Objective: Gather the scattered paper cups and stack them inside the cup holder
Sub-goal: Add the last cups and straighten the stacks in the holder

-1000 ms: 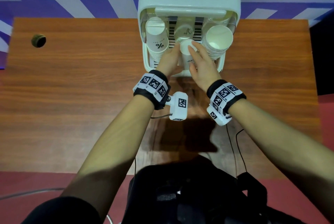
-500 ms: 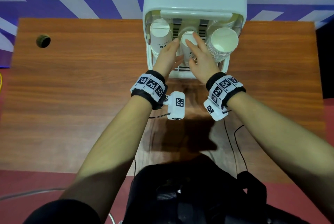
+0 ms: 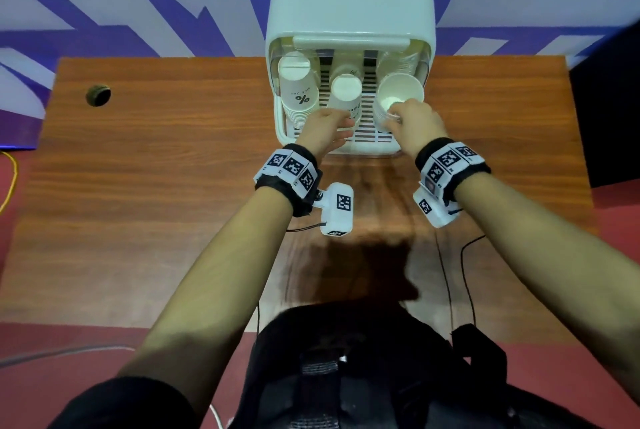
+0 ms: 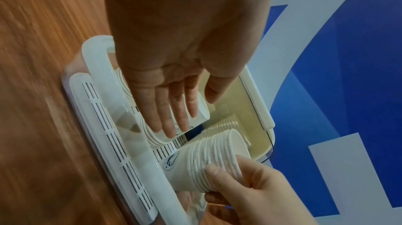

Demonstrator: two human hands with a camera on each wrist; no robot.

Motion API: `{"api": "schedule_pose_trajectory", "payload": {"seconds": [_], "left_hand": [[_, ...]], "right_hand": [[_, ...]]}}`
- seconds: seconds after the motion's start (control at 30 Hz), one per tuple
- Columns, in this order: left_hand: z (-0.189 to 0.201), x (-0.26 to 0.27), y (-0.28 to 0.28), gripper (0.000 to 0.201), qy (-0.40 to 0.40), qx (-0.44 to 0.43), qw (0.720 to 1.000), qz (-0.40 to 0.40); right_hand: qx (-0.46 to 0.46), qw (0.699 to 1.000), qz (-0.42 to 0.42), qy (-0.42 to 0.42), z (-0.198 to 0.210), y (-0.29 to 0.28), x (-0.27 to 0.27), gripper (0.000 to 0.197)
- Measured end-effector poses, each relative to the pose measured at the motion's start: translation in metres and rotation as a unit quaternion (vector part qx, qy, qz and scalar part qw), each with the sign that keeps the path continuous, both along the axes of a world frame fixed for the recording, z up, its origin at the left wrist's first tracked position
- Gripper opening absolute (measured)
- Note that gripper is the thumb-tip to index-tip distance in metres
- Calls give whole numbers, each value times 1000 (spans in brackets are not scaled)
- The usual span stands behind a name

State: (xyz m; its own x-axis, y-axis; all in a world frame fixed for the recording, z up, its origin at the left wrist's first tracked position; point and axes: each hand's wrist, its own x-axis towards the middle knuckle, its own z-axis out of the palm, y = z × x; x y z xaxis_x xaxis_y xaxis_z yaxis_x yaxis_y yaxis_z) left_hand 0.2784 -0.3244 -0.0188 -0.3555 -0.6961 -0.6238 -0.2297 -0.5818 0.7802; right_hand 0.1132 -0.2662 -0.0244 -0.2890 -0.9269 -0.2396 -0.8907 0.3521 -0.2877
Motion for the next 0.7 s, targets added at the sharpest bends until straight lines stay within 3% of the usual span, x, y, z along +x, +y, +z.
{"api": "schedule_pose_trajectory", "payload": {"seconds": [0.17, 0.3, 0.4, 0.53, 0.7], "left_hand": [[5, 3, 6, 33, -25, -19, 1000, 2], [11, -7, 17, 23, -12, -14, 999, 32], [17, -14, 30, 20, 72, 63, 993, 64], [15, -3, 43, 48, 221, 168, 951, 135], [13, 35, 38, 39, 205, 112, 958, 166]], "right_hand": [[-91, 994, -6, -65, 12, 17, -5, 30], [-178, 969, -66, -157, 30, 39, -11, 38], [-220, 929, -84, -286, 39, 52, -12, 37], [-199, 899, -97, -378, 37, 57, -5, 32], [-161, 922, -51, -348, 29, 51, 24, 32]]}}
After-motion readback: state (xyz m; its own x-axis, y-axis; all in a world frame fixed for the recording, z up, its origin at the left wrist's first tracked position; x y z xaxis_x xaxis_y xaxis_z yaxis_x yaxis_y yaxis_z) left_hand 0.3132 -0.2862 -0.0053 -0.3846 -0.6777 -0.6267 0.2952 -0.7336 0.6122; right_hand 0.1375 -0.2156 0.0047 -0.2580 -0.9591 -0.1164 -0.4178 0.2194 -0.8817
